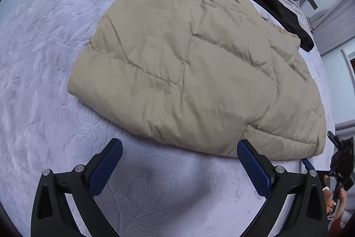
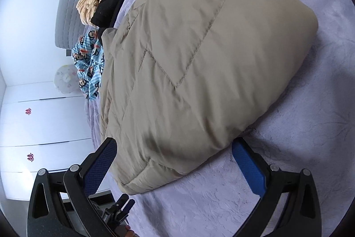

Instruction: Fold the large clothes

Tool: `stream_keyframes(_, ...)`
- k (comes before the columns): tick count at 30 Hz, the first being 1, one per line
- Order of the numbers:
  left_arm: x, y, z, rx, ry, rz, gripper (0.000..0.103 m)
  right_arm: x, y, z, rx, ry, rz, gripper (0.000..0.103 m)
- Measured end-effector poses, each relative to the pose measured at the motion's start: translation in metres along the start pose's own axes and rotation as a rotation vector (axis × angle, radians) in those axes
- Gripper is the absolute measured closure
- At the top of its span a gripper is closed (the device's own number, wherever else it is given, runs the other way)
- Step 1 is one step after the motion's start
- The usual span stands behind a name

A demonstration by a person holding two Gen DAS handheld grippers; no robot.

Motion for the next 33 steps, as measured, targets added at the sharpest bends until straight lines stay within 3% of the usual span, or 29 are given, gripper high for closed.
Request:
stream_keyframes(3, 0.018, 0.014, 0.007, -0.035, -0.048, -0.09, 0.0, -0.003, 0.006, 0.001, -0.005, 0.015, 0.014, 0.0)
stream_keyframes(8, 0.046, 0.024, 0.036, -0.007, -0.118, -0.267, 0.0, -0.004, 0.017, 0.009, -0.007, 0.066, 0.063, 0.0)
stream_keyframes(14, 0.025, 0.038, 0.065, -0.03, -0.213, -0.384, 0.0, 0.003, 0.019, 0.031, 0.031, 0.119, 0.079, 0.0)
stream_keyframes(17, 0.01, 0.048, 0.083, -0.045, -0.198, -0.389, 0.0, 0.006, 0.018, 0.046, 0.054, 0.144, 0.088, 0.0)
stream_keyframes(20, 0.004, 0.052, 0.095, -0.063, -0.16, -0.411, 0.001, 0.0, 0.018, 0.061, 0.062, 0.114, 0.092, 0.0)
stream_keyframes(21, 0.011, 0.051, 0.091, -0.07, -0.156, -0.421, 0.006, -0.002, 0.018, 0.062, 0.062, 0.111, 0.099, 0.0)
stream_keyframes(23, 0.009, 0.057, 0.084, -0.098, -0.148, -0.392, 0.052, -0.001, 0.018, 0.06, 0.057, 0.116, 0.111, 0.0)
stream_keyframes(24, 0.01, 0.059, 0.079, -0.114, -0.147, -0.372, 0.061, -0.001, 0.018, 0.059, 0.052, 0.113, 0.117, 0.002)
stream_keyframes(26, 0.004, 0.065, 0.064, -0.158, -0.102, -0.276, 0.077, -0.003, 0.019, 0.055, 0.038, 0.072, 0.124, 0.026)
stream_keyframes(27, -0.005, 0.066, 0.055, -0.183, -0.073, -0.196, 0.079, -0.004, 0.019, 0.054, 0.033, 0.055, 0.126, 0.047)
stream_keyframes(28, -0.015, 0.067, 0.047, -0.205, -0.051, -0.127, 0.082, -0.002, 0.019, 0.051, 0.023, 0.057, 0.124, 0.06)
stream_keyframes(30, -0.03, 0.069, 0.033, -0.244, -0.029, -0.023, 0.082, 0.005, 0.018, 0.044, 0.001, 0.059, 0.083, 0.073)
stream_keyframes(33, -0.034, 0.07, 0.01, -0.269, -0.057, 0.004, 0.083, 0.02, 0.014, 0.029, -0.025, 0.069, 0.009, 0.079)
Point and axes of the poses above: each gripper's, at about its wrist camera, not at the fingertips, and z roughly the way its jaws point, x to its left, y to its top, the point moved 4 cm from there along z, roughly the way its jaws point, and after that the axes turned 13 degrees about -x, right-handed, at the moved point
